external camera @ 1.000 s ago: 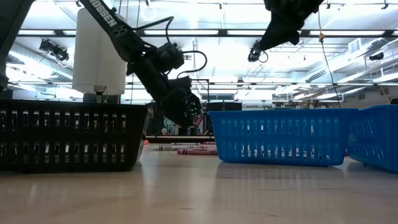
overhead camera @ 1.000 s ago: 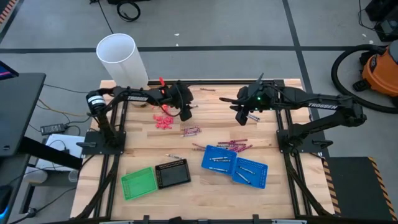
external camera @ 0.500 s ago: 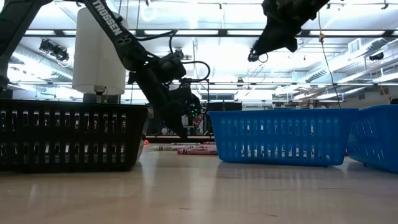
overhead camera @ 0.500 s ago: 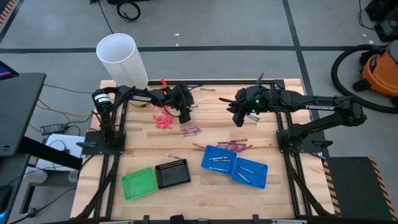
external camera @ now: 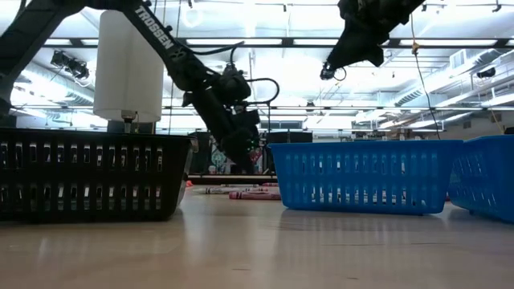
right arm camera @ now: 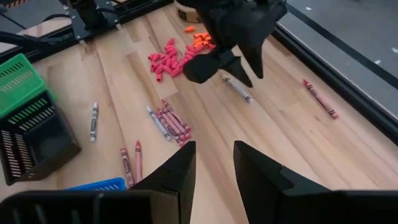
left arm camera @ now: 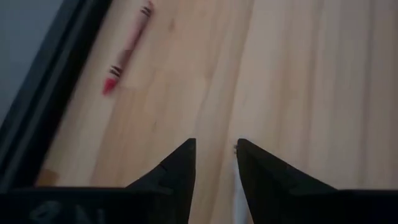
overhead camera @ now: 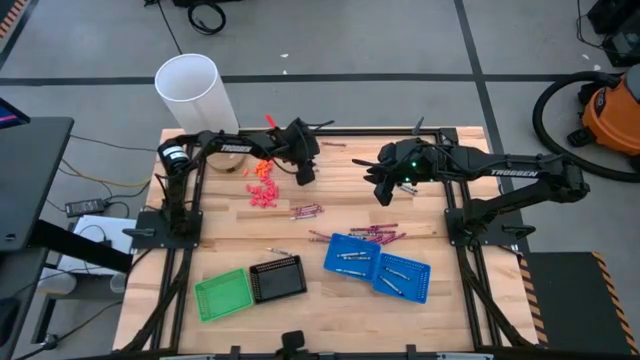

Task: Sort crayons
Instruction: Put the white crayon into the left blue bin

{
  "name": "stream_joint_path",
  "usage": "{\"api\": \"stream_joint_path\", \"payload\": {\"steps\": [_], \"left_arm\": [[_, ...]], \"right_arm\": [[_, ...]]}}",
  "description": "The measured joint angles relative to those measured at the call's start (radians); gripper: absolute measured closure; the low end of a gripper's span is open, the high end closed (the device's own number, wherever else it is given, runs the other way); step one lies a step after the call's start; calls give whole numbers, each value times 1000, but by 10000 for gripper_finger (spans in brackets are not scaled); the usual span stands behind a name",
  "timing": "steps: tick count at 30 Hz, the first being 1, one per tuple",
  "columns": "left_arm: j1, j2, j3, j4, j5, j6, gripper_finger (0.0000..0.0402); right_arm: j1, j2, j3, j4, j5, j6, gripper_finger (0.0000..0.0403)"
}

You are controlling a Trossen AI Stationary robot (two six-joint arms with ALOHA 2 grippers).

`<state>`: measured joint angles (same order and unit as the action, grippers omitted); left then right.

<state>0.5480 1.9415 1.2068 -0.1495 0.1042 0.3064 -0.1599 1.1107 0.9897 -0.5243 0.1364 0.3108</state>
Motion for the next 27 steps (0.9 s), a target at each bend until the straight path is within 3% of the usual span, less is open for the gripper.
{"api": "stream_joint_path", "payload": {"steps": [6,18,25,27], "left_arm": [[6,2,4,-51,85,13,284],[17,1,-70,-110,52,77,289],[17,-3,-76,-160,52,59,382],[17,-3,-77,-157,53,27,387]], "right_arm": [[8,0,0,0,1,0,287],[11,0,0,1,0,1,287],[14,0,0,0,0,1,287],[14,0,0,0,0,1,287]]}}
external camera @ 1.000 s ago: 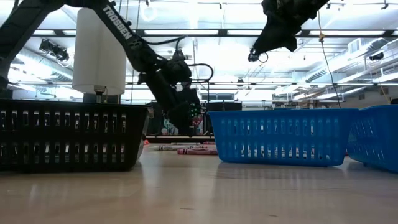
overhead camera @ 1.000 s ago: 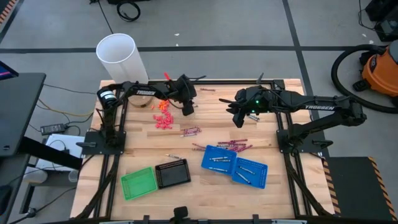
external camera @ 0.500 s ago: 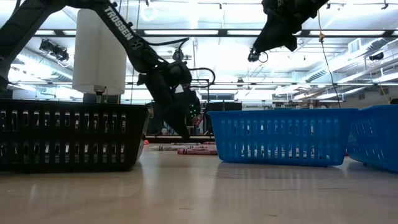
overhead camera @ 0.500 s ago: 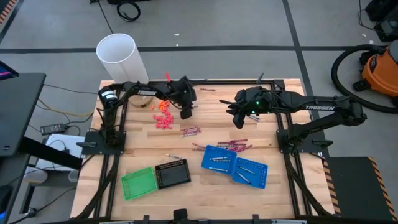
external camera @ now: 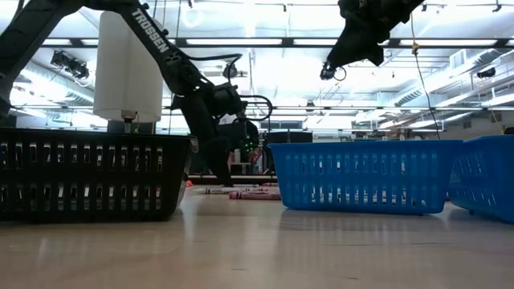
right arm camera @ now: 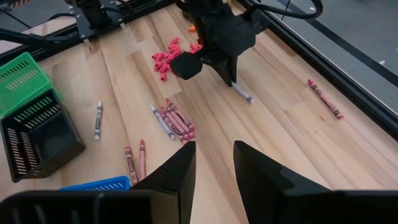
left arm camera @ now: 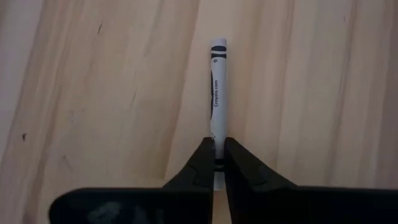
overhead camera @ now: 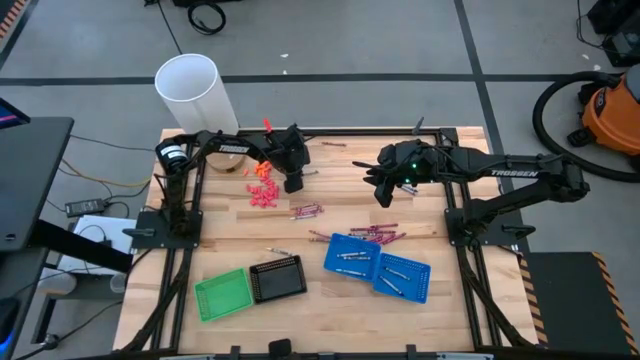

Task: Sort crayons
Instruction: Put the white crayon into the left blue bin

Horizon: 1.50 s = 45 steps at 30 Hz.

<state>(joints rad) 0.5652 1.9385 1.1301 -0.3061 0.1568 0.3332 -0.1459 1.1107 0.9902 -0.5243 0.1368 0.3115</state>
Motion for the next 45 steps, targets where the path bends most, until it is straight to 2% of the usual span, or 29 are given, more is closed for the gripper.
{"api": "stream_joint_path", "payload": {"steps": [3,6,11,15,18,23,27,31,35,39,42,45], "left_arm": [[-1,-6,7,-2,5,-46,386],[-12,-28,19,-37,63,-70,386],[-88,-107,48,1,124,-113,386],[-198,-126,44,48,127,-211,386],[-311,-137,56,73,137,-258,386],[-482,-135,63,153,116,-341,386],[-566,-114,64,203,99,-433,386],[-600,-49,104,210,91,-477,386],[-618,46,206,194,91,-479,386],[-619,141,300,151,155,-479,383],[-611,158,323,150,178,-480,360],[-605,158,327,153,179,-481,317]], "right_arm": [[0,-1,0,0,0,0,287],[0,-18,0,-3,0,-2,287],[-26,-62,1,-26,29,-55,287],[-75,-74,1,-55,85,-131,287],[-127,-71,-20,-50,81,-178,287],[-210,-69,-73,-36,85,-178,287],[-262,-69,-100,-34,77,-159,287],[-278,-68,-100,-11,45,-158,287],[-276,-68,-100,27,10,-154,287],[-274,-68,-100,15,8,-136,287],[-275,-68,-100,-1,33,-117,287],[-275,-68,-100,1,33,-113,287]]}}
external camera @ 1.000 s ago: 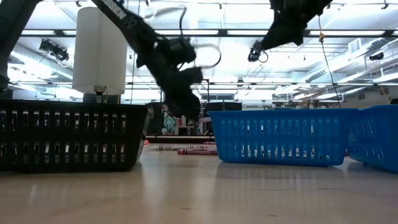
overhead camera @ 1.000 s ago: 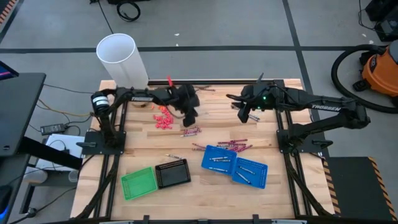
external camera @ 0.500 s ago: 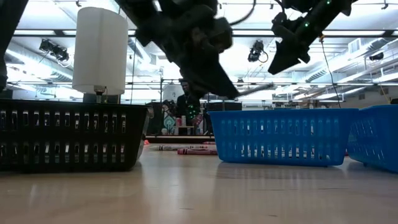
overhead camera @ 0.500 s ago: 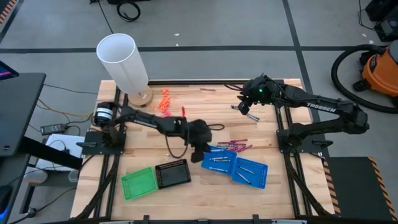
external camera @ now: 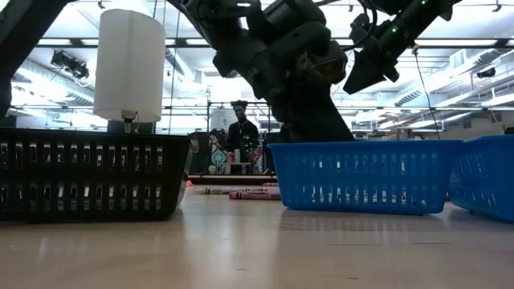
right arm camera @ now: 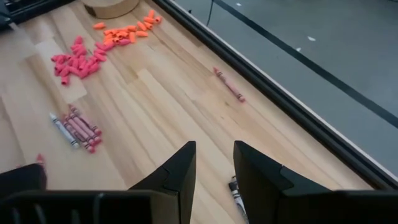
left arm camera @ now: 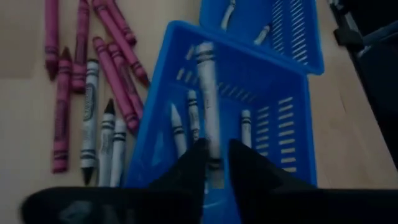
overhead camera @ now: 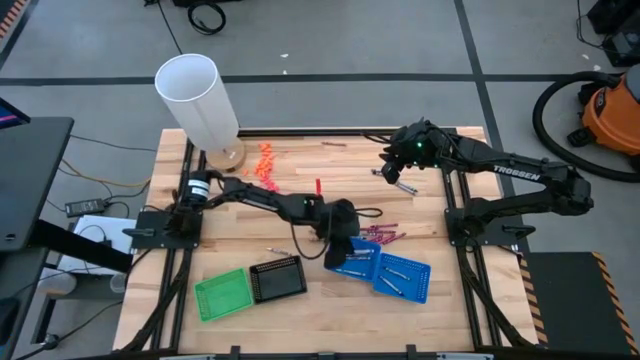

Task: Sort crayons
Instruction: Put the white crayon into the left blue bin, then put the black crayon into the right blue bin

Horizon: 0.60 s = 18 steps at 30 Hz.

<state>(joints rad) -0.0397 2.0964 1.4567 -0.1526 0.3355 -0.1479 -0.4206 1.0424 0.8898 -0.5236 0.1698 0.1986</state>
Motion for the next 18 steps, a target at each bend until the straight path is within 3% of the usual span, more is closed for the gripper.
{"api": "stream_joint_path", "payload": {"steps": [4,7,13,18], "left_arm": [[10,-19,0,-61,1,-34,263],[15,-62,0,-119,-9,-47,244],[2,-153,0,-181,-193,31,248],[9,-181,-1,-213,-251,38,258]], "right_arm": [[0,0,0,-1,-18,-15,287],[0,0,0,-1,-35,-26,287],[-7,3,0,32,-42,-75,287],[-14,3,0,99,-79,-95,287]]}}
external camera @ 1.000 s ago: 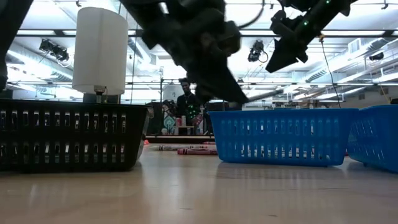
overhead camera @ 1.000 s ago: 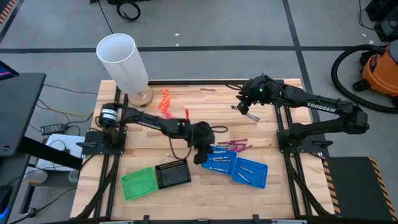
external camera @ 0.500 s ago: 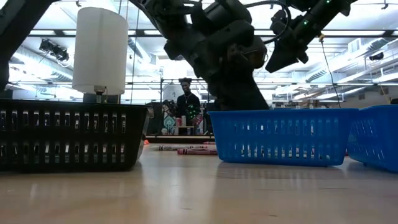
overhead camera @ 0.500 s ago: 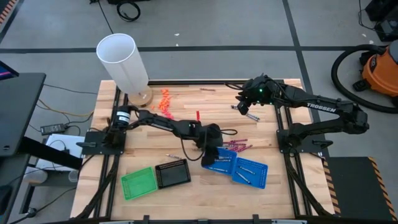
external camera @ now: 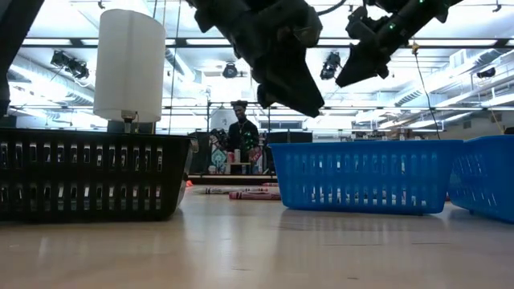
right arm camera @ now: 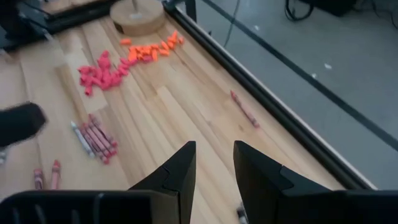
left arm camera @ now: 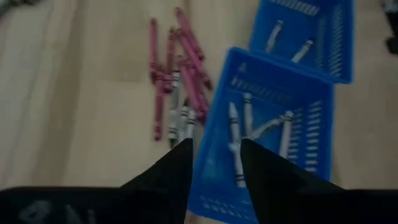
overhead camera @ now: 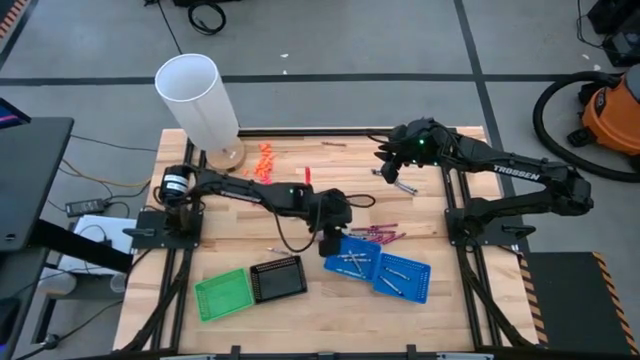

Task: Sort crayons
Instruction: Put the black crayon into the right blue bin

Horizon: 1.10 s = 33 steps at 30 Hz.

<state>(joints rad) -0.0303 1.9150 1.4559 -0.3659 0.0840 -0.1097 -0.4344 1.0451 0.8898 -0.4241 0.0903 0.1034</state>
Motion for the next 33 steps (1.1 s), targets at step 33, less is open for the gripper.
{"api": "stream_joint_path", "payload": {"steps": [33], "left_arm": [[39,-118,-82,-94,-133,11,259]], "right_arm": [[-8,210,-1,11,-66,-91,287]]}}
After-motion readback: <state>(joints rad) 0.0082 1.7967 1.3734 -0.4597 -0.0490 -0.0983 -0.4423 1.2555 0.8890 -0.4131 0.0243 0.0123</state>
